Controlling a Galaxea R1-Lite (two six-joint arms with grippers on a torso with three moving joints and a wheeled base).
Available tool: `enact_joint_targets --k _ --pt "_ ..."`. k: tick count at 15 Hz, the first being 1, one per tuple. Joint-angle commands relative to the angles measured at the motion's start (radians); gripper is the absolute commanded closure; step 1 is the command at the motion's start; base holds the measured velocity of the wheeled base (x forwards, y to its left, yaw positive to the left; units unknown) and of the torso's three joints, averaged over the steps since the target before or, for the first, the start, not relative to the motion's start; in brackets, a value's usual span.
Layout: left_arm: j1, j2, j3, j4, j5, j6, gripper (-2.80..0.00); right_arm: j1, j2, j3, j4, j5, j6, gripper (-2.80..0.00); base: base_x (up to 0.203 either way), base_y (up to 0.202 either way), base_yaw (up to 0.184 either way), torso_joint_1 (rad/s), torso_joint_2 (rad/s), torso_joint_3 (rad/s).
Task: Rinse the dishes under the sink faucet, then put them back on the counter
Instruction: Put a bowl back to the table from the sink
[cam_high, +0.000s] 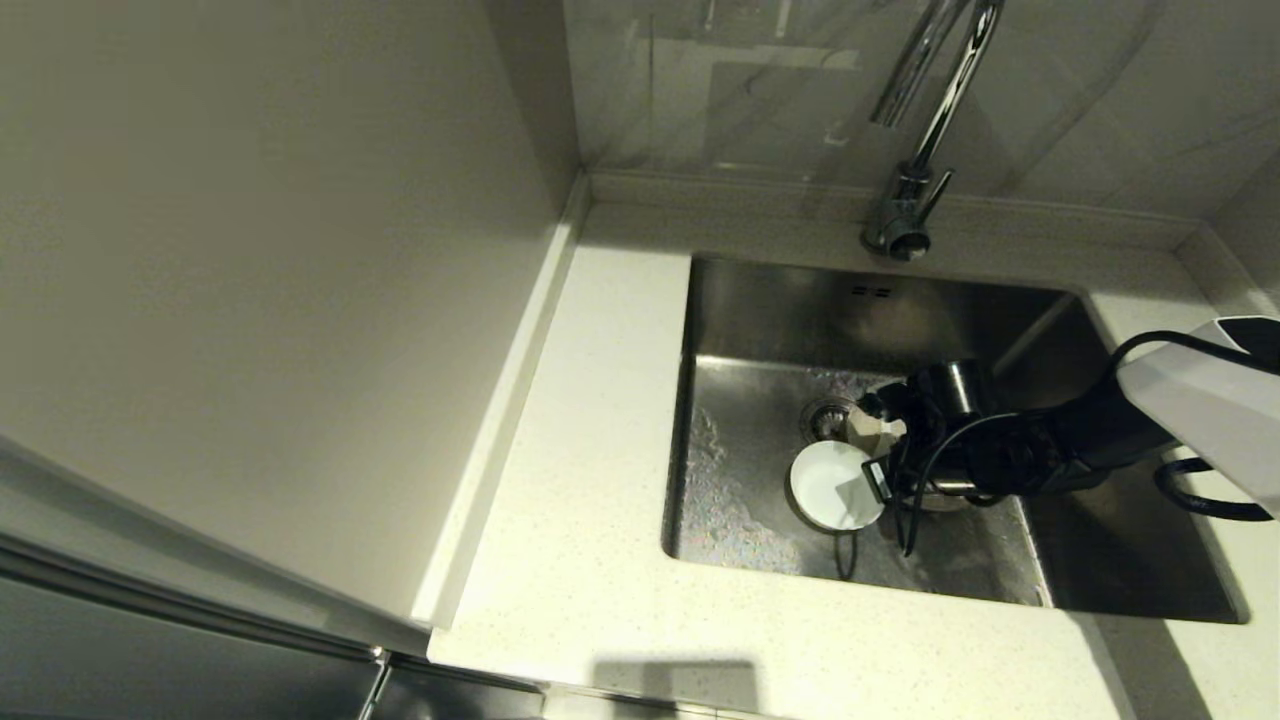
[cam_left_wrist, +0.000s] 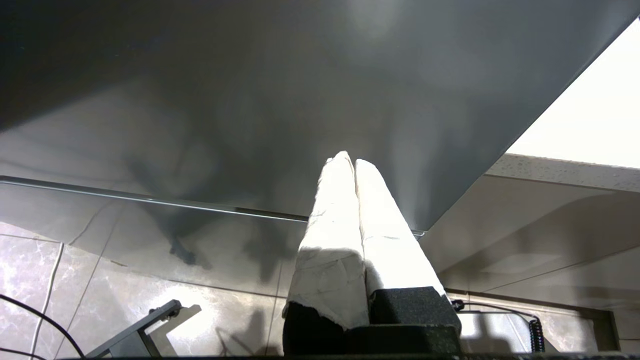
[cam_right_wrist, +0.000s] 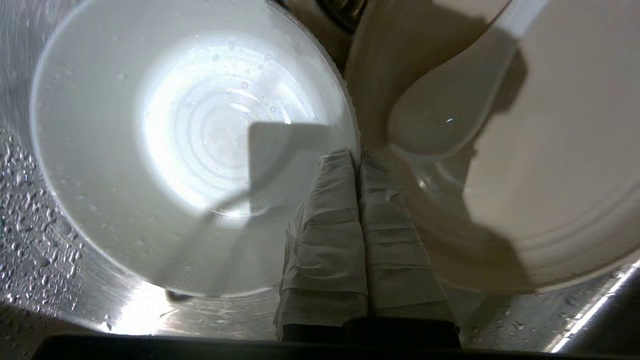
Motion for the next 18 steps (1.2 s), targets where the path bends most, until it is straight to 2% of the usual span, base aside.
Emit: enact_joint_targets --k 1,3,9,12,14,15,17,18 --pt "0.000 -0.003 0.000 -0.001 0.000 -0.001 0.00 -0.008 -0.025 0.021 -0.050 0.000 -0.004 0.00 0.000 0.000 0.000 0.000 0.00 0.000" --pt "0.000 -0.003 0.000 -0.001 0.000 -0.001 0.00 -0.009 -0.057 0.041 -0.102 0.000 -0.008 0.00 0.000 0.000 0.000 0.000 0.00 0.000" --pt "0.000 -0.003 0.000 -0.001 0.000 -0.001 0.00 -0.036 -0.208 0.063 -0.110 0.000 -0.007 0.00 0.000 0.000 0.000 0.000 0.00 0.000" --pt "0.000 -0.003 0.000 -0.001 0.000 -0.001 0.00 -0.056 -0.247 0.118 -0.109 0.002 -0.009 0.00 0.000 0.000 0.000 0.000 0.00 0.000" --pt "0.000 -0.003 0.000 -0.001 0.000 -0.001 0.00 -0.056 -0.256 0.124 -0.107 -0.001 -0.038 0.00 0.000 0.000 0.000 0.000 0.00 0.000" --pt "0.000 -0.003 0.000 -0.001 0.000 -0.001 0.00 -0.056 -0.258 0.126 -0.106 -0.008 -0.076 0.00 0.000 0.000 0.000 0.000 0.00 0.000" --pt "0.000 -0.003 0.000 -0.001 0.000 -0.001 0.00 -0.055 -0.263 0.153 -0.101 -0.089 -0.107 0.00 0.000 0.000 0.000 0.000 0.00 0.000" --pt "0.000 -0.003 0.000 -0.001 0.000 -0.001 0.00 -0.054 -0.263 0.184 -0.100 -0.117 -0.117 -2.80 0.000 0.000 0.000 0.000 0.00 0.000"
